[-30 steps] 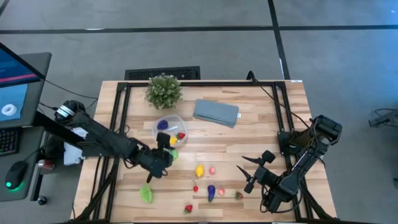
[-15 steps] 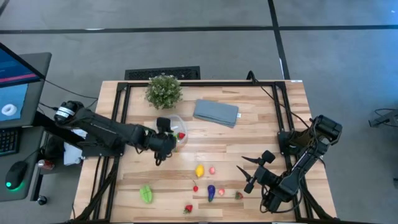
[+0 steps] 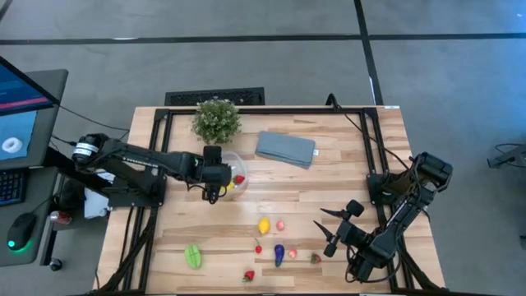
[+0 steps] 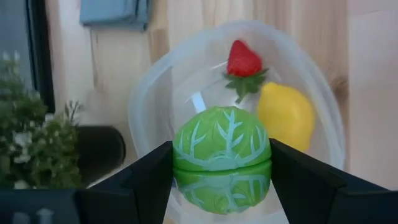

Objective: Pick and placing Produce into tupperware
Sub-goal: Put the cabbage into the transparent bin, then put the light green star fruit into the transparent bin

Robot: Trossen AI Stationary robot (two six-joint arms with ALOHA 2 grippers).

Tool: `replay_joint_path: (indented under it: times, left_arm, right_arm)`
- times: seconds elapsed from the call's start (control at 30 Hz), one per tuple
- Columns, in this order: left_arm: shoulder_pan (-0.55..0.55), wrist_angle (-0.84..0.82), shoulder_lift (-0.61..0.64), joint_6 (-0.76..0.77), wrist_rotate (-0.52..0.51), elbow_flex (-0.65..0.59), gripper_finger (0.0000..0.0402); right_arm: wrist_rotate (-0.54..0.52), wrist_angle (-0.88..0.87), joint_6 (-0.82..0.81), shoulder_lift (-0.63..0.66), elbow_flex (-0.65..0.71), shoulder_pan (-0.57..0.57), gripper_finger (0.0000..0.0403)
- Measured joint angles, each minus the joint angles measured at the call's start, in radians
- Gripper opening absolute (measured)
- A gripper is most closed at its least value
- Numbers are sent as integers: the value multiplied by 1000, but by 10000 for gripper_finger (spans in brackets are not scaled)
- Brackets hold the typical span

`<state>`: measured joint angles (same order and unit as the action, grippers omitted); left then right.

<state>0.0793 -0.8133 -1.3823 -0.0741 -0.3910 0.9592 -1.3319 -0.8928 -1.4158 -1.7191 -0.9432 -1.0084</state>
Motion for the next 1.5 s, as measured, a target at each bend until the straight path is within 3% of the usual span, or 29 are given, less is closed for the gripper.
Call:
replay_joint_path:
  times: [0.37,0.87,1.5]
  left_arm:
    - [-65,5,-10,24,97,-62,233]
    - [-68,72,-10,20,125,-130,234]
    - [-68,92,-10,8,116,-104,303]
  right_arm:
    - [0,0,0,0,0,1,234]
    - [0,0,0,0,0,3,234]
    - [0,0,0,0,0,3,234]
